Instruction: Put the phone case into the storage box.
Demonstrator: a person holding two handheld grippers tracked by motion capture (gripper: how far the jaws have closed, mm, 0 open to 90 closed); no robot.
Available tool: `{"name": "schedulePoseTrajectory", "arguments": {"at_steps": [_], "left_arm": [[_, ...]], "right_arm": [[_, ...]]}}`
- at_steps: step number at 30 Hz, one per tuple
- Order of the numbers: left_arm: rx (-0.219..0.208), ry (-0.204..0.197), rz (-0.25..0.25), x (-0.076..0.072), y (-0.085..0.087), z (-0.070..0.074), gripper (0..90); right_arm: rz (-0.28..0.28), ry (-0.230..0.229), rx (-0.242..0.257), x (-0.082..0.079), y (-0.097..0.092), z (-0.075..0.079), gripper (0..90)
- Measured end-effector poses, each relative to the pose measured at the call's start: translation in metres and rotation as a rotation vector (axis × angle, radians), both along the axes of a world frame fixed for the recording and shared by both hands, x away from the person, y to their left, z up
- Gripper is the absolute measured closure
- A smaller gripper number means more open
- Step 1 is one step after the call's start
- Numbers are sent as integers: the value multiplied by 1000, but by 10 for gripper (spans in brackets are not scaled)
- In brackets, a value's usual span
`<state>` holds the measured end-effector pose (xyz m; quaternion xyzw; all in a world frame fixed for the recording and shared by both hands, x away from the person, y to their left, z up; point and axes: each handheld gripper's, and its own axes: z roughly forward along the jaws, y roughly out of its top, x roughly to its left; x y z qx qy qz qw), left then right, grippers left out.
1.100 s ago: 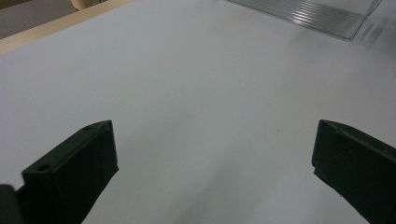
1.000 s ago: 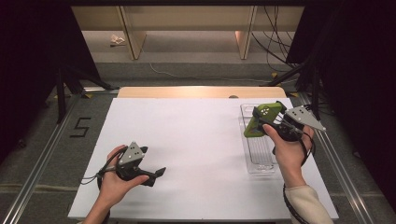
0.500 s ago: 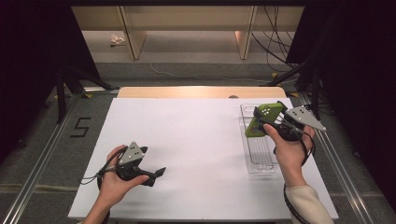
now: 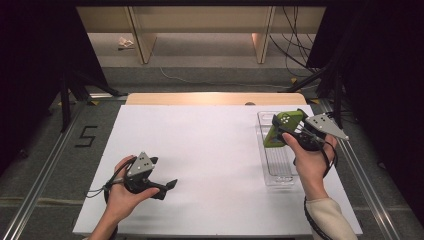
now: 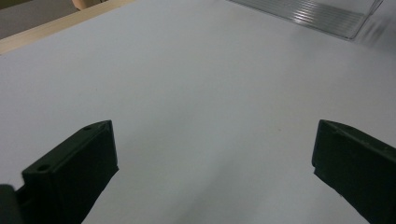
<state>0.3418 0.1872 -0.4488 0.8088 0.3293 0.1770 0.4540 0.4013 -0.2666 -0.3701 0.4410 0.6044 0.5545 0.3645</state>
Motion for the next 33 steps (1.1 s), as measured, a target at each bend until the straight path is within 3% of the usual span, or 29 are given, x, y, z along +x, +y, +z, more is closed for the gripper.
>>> {"name": "schedulePoseTrajectory", "arguments": {"at_steps": [33], "left_arm": [[-4, 0, 4, 0, 1, 0, 0]], "right_arm": [[-27, 14, -18, 3, -5, -4, 165]]}}
